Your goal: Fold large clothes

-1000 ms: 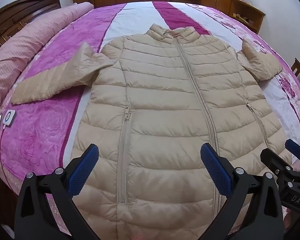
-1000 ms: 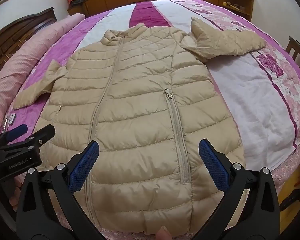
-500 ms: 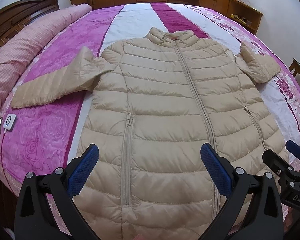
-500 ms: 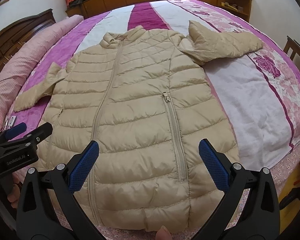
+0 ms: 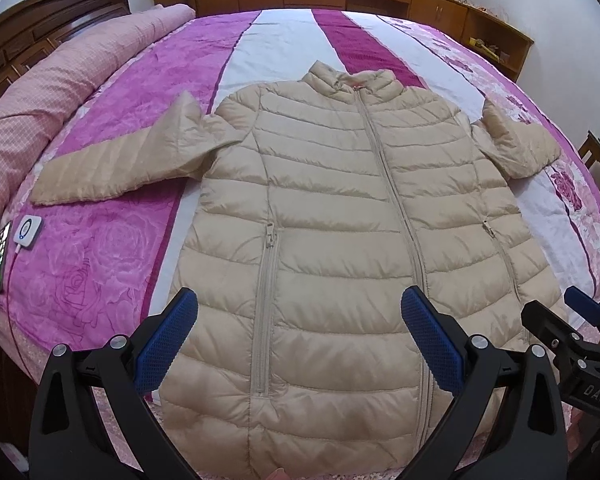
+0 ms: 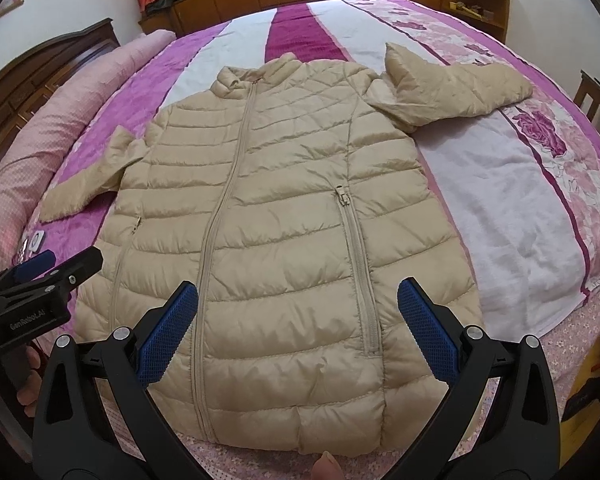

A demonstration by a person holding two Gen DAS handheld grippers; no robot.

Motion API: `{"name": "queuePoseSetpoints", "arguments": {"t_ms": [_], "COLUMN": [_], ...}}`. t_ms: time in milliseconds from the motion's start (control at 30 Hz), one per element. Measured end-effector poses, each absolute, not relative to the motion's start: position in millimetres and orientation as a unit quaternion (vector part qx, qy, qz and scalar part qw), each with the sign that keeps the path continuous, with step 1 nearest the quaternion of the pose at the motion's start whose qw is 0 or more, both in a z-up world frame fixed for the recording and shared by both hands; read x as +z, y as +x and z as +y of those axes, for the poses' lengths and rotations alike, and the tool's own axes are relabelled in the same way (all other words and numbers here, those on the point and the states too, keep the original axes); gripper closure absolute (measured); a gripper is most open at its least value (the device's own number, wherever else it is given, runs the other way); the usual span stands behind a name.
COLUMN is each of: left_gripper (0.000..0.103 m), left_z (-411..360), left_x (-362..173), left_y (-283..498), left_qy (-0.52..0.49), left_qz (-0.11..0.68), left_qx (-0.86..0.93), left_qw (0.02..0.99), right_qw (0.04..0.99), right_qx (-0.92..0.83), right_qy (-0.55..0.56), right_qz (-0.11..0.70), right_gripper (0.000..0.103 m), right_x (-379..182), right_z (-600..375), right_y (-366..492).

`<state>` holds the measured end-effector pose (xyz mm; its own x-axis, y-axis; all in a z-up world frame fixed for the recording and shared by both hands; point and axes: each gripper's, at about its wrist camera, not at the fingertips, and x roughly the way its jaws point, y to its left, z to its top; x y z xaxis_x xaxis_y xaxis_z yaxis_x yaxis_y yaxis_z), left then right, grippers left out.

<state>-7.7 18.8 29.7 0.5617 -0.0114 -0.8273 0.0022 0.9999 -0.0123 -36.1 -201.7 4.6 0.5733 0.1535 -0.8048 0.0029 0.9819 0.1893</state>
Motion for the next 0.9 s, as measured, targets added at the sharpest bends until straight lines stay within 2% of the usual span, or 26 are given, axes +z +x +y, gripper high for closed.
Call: {"name": "queuePoseSetpoints", "arguments": {"t_ms": [900], "left_gripper": [0.005], "left_z": [-2.4], "left_x": [8.8], "left_y": [11.7], "left_qy": [0.006], "left_qz": [0.504], "left_qx": [-0.004], "left_qw": [0.863], "right_qw": [0.878], "right_qx": [0.053], "right_qy": [0.130], "right_qz": [0.457], "right_gripper": [0.003], "right_x": [-10.7], "right_z": [-242.2], "right_y": [-23.7]}}
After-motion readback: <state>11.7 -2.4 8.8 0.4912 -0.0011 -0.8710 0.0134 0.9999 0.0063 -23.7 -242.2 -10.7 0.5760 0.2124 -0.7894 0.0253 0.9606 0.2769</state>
